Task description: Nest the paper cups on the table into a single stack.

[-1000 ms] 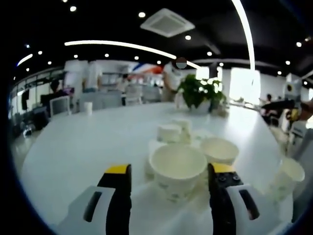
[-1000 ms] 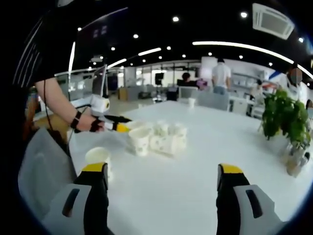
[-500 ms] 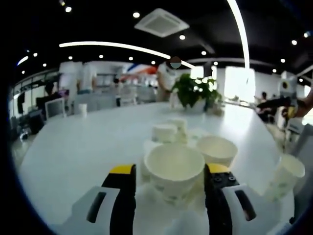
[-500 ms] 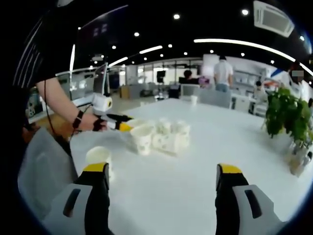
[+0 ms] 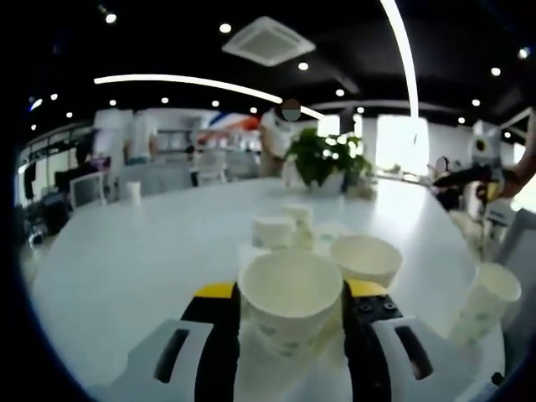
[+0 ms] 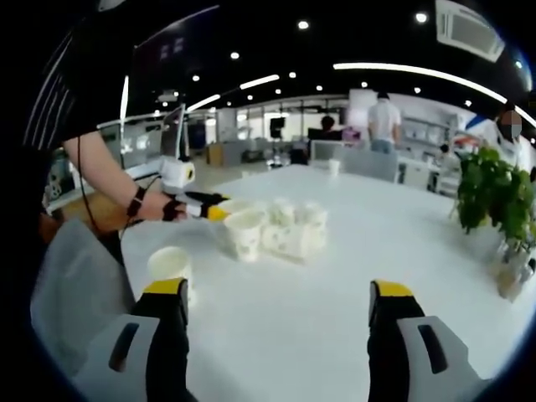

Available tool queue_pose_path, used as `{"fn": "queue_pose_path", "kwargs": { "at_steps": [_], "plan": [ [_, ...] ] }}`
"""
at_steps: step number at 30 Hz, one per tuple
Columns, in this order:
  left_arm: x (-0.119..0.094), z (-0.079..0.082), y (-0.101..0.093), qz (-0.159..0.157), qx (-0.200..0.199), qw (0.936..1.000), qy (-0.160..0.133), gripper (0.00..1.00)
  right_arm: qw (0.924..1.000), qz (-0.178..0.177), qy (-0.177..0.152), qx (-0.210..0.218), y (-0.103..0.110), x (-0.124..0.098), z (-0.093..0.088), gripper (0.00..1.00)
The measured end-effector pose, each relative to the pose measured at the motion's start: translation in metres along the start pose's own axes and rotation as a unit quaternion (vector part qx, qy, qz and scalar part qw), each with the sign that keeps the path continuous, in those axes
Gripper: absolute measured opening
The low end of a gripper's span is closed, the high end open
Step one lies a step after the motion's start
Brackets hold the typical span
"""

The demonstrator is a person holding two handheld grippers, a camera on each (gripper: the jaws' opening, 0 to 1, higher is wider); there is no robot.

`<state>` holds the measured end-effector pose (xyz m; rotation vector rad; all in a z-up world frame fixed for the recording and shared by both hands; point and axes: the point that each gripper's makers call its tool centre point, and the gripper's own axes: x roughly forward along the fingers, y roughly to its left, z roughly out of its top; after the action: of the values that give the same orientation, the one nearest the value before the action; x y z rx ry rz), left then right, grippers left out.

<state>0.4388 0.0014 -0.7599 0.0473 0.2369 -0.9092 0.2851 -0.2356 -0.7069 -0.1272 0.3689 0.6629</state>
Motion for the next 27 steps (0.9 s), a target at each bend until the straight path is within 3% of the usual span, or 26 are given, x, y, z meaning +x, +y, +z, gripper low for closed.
{"fn": "queue_pose_path", "kwargs": {
  "at_steps": [27],
  "plan": [
    [-0.009,0.012,-0.008,-0.005,-0.002,0.9999,-0.009,0.43,0.9999,0.004,-0.009,-0.003,0.004,0.0,0.007,0.86]
  ]
}}
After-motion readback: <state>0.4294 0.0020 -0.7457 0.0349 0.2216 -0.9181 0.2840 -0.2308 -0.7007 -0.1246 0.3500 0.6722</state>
